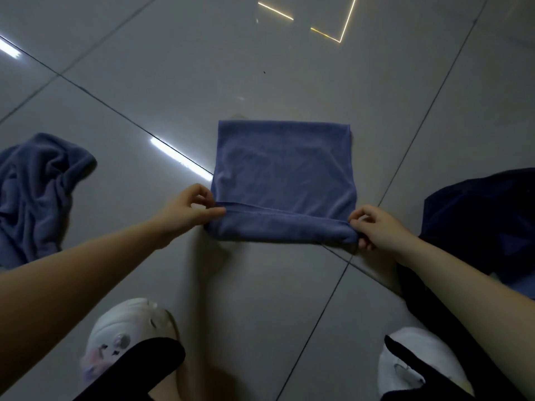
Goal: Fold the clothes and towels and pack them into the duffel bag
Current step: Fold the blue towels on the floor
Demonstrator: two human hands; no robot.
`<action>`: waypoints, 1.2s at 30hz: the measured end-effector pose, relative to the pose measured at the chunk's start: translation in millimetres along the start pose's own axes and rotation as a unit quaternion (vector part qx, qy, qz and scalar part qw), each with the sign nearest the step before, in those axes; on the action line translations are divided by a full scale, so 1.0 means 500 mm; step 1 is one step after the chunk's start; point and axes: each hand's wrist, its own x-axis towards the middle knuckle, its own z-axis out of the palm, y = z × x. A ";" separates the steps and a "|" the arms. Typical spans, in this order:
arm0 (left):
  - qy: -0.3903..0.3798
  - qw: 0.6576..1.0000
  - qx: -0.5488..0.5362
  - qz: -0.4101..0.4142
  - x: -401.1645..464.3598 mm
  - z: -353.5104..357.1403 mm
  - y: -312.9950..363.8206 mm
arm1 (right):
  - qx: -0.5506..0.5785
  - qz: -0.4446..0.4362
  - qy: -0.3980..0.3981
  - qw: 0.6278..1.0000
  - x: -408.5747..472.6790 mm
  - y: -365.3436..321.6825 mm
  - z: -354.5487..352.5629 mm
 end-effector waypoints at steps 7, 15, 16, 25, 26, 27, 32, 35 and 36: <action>0.052 0.968 0.238 0.052 0.016 0.027 -0.015 | 0.000 -0.006 -0.022 1.000 -0.002 -0.001 -0.012; 0.075 0.957 0.278 0.048 0.026 0.028 -0.016 | -0.020 -0.025 -0.003 0.999 -0.006 0.009 -0.021; 0.073 0.956 0.279 0.052 0.026 0.026 -0.014 | -0.030 -0.031 -0.002 0.999 -0.006 0.010 -0.023; 0.068 0.959 0.256 0.100 -0.012 -0.012 0.003 | -0.159 -0.114 -0.009 0.981 -0.012 0.006 -0.046; 0.065 0.961 0.247 0.105 -0.016 -0.016 0.004 | -0.162 -0.118 -0.004 0.980 -0.014 0.003 -0.048; 0.067 0.962 0.240 0.114 -0.020 -0.021 0.005 | -0.164 -0.122 0.005 0.979 -0.018 -0.001 -0.050; 0.088 0.953 0.239 0.166 -0.051 -0.054 0.038 | -0.184 -0.170 0.044 0.967 -0.074 -0.046 -0.076; 0.121 0.934 0.265 0.208 -0.087 -0.082 0.094 | -0.213 -0.220 0.092 0.948 -0.125 -0.090 -0.110; 0.131 0.927 0.274 0.219 -0.102 -0.091 0.118 | -0.225 -0.238 0.114 0.938 -0.144 -0.109 -0.125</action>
